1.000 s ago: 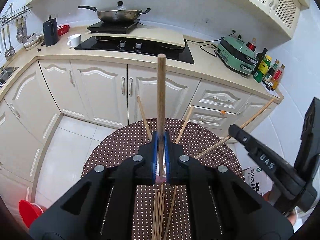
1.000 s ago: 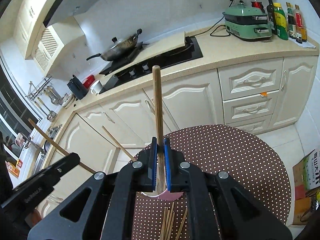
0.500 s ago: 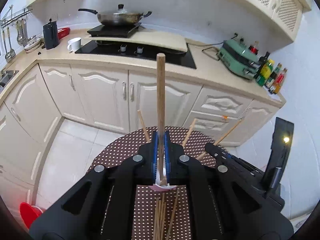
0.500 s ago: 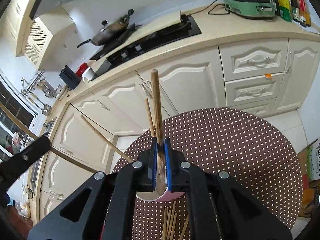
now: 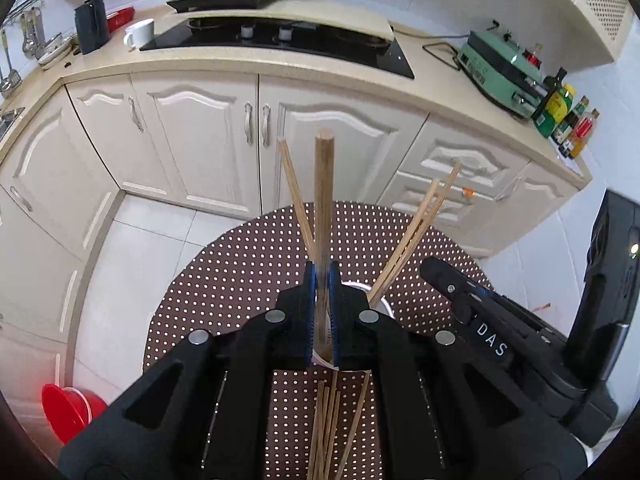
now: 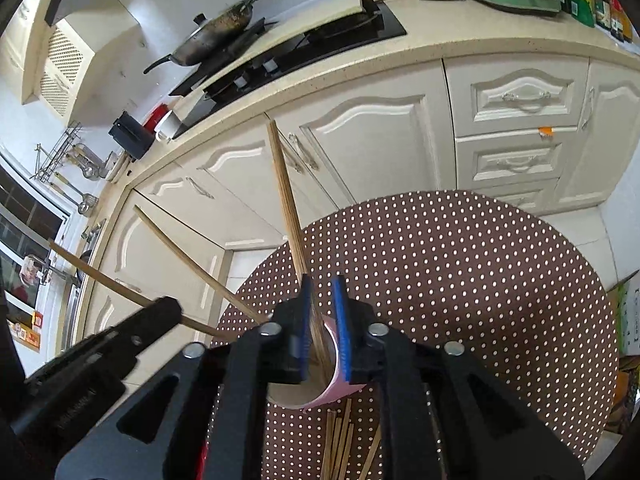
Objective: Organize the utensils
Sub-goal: 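Lower both held chopsticks down into the pink cup, then open both grippers to release the chopsticks into the cup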
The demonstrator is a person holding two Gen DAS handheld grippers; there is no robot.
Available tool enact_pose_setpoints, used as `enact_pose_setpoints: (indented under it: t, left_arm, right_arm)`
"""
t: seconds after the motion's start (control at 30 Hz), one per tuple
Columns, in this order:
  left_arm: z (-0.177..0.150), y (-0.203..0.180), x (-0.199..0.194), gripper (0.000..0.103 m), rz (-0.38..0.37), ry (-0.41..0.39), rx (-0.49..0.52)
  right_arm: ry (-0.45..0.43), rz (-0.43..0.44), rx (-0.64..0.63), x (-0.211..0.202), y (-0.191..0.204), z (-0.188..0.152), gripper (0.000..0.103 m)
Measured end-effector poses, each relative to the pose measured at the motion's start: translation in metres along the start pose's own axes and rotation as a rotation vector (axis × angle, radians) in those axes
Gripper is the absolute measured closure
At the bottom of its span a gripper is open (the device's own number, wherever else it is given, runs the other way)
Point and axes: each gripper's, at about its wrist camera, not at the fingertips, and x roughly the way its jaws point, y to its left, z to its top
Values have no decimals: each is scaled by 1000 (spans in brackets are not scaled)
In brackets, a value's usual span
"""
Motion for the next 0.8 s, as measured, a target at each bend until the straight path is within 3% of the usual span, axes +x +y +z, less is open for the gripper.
enact_pose_setpoints:
  t: [0.03, 0.1, 0.23, 0.33, 0.37, 0.43, 0.47, 0.8]
  left_arm:
    - [-1, -1, 4, 96, 0, 11, 10]
    - [-2, -2, 10, 96, 5, 32, 22]
    - [-5, 2, 10, 96, -28, 27, 23]
    - [-5, 3, 14, 95, -9, 38, 39]
    - [-6, 4, 14, 89, -9, 43, 38]
    - [-7, 8, 12, 69, -18, 36, 23]
    - [-8, 9, 9, 54, -20, 22, 20]
    - [-13, 15, 2, 53, 1, 9, 28]
  right_arm:
    - [7, 4, 11, 1, -2, 0, 73]
    - [7, 3, 23, -1, -4, -1, 60]
    - [-4, -34, -2, -6, -6, -5, 50]
    - [2, -46, -3, -7, -10, -6, 47]
    - [6, -50, 3, -7, -11, -7, 46]
    - [12, -57, 9, -8, -14, -8, 45]
    - [12, -59, 12, -9, -15, -9, 45]
    - [13, -73, 1, -16, -9, -12, 43]
